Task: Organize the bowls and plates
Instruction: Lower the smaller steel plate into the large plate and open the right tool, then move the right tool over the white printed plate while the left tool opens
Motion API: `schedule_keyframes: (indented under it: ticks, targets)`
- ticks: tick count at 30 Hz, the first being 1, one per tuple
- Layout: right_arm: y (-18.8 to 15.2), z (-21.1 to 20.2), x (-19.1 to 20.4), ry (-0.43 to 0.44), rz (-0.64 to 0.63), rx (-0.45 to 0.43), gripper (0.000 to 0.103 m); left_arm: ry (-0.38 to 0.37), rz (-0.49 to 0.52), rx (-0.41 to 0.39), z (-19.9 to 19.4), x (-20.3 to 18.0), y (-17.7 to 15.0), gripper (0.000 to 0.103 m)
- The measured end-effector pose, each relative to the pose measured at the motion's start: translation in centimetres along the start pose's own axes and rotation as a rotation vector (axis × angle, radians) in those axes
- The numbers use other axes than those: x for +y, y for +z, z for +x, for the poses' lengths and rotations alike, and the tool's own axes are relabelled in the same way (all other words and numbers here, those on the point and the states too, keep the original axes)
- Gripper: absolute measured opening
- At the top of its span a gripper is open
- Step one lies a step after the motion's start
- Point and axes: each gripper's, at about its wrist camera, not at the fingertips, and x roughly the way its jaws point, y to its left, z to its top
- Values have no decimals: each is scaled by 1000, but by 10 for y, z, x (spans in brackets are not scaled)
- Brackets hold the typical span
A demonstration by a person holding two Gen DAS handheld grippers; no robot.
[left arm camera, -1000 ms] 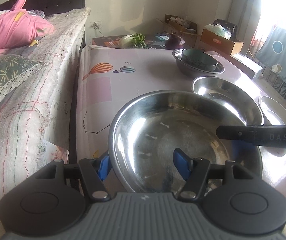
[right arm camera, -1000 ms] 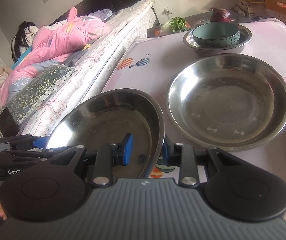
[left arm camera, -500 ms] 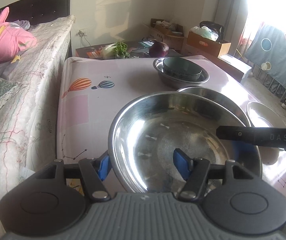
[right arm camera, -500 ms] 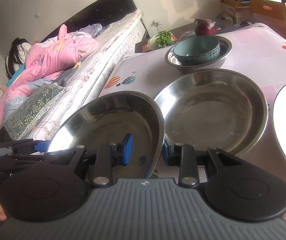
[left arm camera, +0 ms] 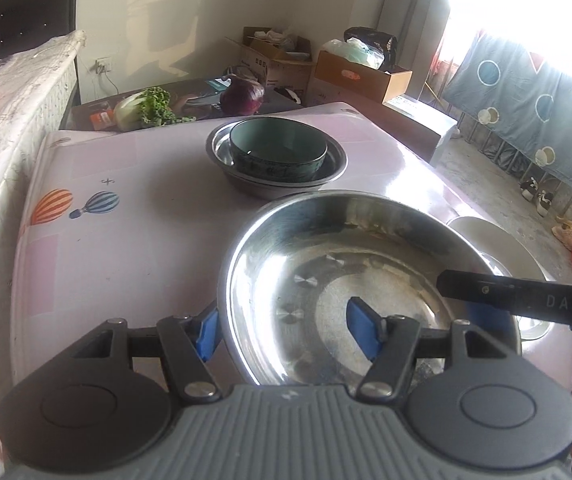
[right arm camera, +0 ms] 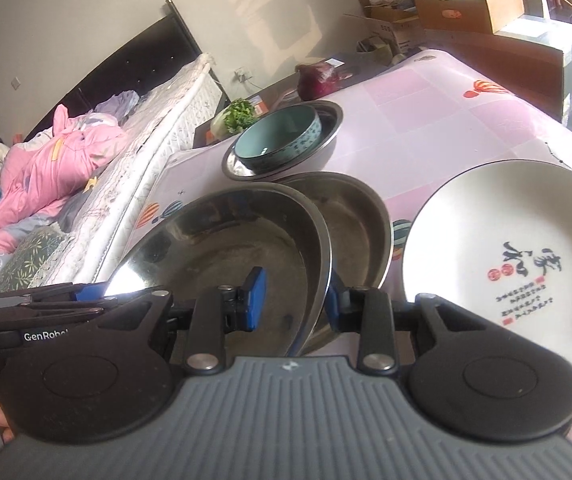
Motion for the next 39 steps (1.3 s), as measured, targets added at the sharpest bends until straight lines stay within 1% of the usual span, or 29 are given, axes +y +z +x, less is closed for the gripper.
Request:
schedule_keyframes:
  ticks: [4,10,15,20,22,24,28,31,34,36,37,39]
  targets:
    - [5,5,-17,-29,22,10,31,-4,22,16,17,-11,9,65]
    - [12,15,-33,-44,42,28,32,4,35,49,34,-17,13,65]
    - [16,24,-37,-43,42,39,32,11,34,66,38,-16,11,65]
    - [19,26,-34,-48,24,32,32,18,33,62,36,-13,10,65]
    - [20,27,-33,-58,15,27,35,25,35,56,34,-13,10,65]
    - [21,28,-31,-74,-2,21,44,35,40,47,30,-13,10,65]
    - [22,28,-28,-104,-34,10,47,42,54,31,23,-16,10,66]
    - [22,25,-29,-125,-41,-5,50,65,67,22,18,-19,12,68]
    - [21,17,-32,-124,-28,-20,51,93,80,20,13,-26,13,73]
    - [19,9,-34,-115,-16,-36,53,115,99,18,10,-32,14,79]
    - [17,4,-37,-110,-9,-45,54,127,113,15,9,-36,15,80]
    - [15,-5,-40,-109,2,-60,58,150,143,8,6,-46,14,86]
